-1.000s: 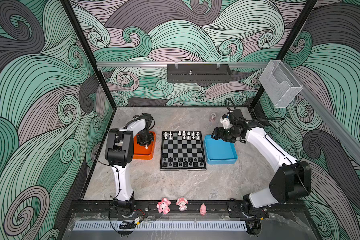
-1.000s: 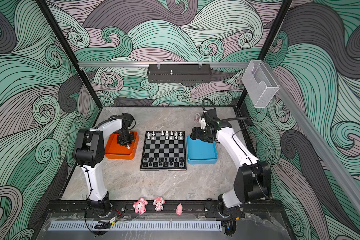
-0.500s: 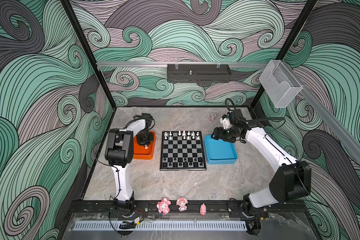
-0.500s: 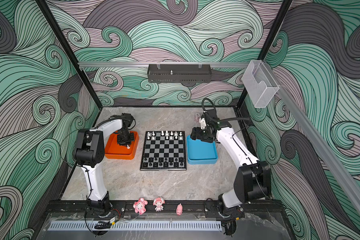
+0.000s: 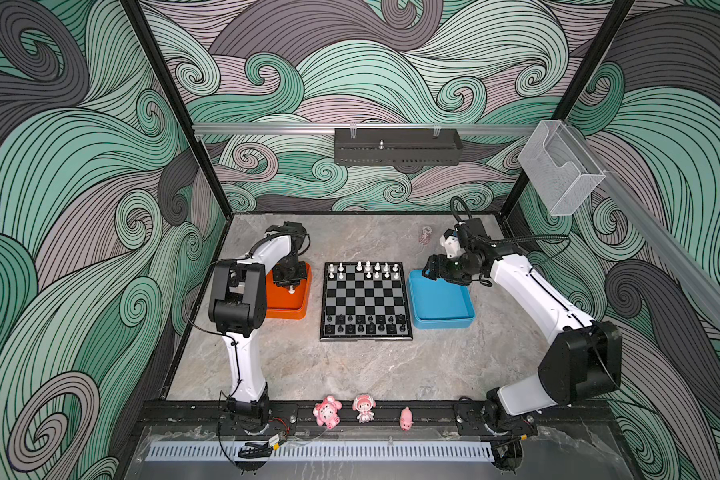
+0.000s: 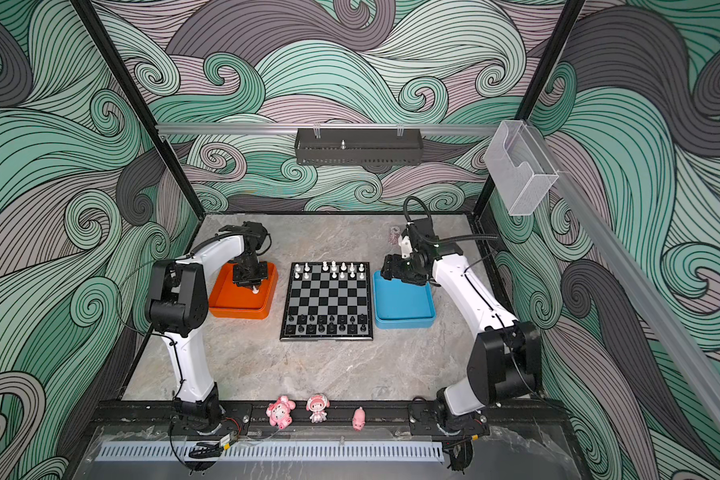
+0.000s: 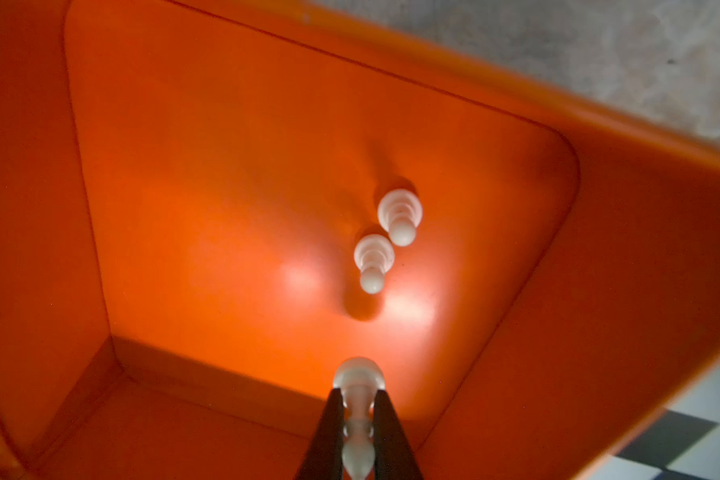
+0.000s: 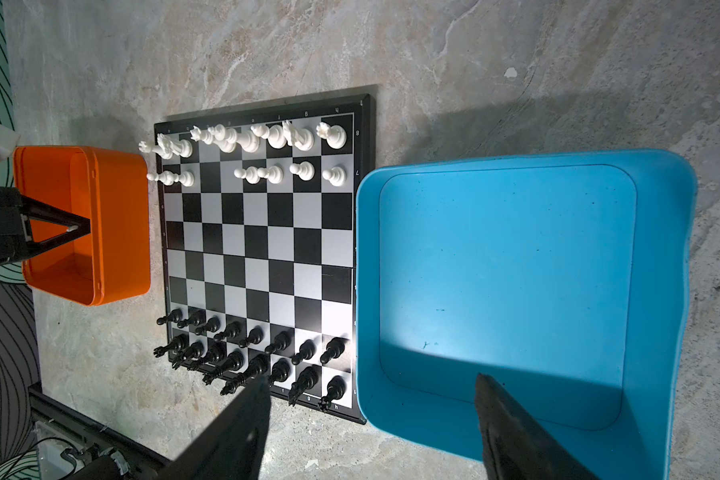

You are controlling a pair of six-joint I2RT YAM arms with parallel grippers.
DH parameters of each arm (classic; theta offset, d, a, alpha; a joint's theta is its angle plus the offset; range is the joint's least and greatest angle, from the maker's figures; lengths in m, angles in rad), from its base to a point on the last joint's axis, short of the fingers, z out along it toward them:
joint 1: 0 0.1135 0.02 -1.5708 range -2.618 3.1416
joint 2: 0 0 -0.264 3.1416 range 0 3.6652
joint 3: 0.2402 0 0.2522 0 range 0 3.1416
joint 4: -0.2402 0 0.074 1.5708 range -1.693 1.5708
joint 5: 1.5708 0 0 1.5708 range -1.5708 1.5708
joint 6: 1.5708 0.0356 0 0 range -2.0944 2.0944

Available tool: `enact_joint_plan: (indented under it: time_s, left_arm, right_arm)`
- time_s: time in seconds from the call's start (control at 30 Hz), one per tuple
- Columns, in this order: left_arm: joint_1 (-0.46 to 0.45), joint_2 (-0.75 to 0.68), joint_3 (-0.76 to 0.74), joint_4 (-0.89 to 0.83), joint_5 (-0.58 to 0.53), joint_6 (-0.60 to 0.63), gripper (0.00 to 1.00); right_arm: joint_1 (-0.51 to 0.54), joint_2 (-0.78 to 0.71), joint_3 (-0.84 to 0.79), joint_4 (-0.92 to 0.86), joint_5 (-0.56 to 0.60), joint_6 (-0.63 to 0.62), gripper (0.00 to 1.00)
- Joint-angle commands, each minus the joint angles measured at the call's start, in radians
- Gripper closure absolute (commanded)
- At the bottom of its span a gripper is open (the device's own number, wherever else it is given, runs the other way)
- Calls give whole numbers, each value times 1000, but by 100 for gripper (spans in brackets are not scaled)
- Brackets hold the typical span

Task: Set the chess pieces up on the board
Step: 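Lift the white pawn with the left gripper toward the board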

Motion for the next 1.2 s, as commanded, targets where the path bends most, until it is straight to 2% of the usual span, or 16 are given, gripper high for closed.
enact_joint_plan:
  time_s: [0.0, 0.27, 0.57, 0.9, 1.17]
  left_arm:
    - [-8, -36, 33, -49, -24, 10, 87]
    - [-22, -54, 99, -101, -36, 24, 87]
    - [-86, -25, 272, -183, -50, 35, 87]
    - [-206, 133, 525, -229, -35, 19, 87]
    - [-256, 260, 678, -248, 0, 3, 87]
  right_arm:
    - [-6, 9, 3, 7, -12, 6, 23]
    - [-8, 5, 5, 7, -13, 4, 23]
    - [-9, 12, 8, 7, -18, 4, 23]
    - [-13, 13, 6, 8, -18, 4, 24]
    - [-17, 13, 3, 8, -18, 4, 24]
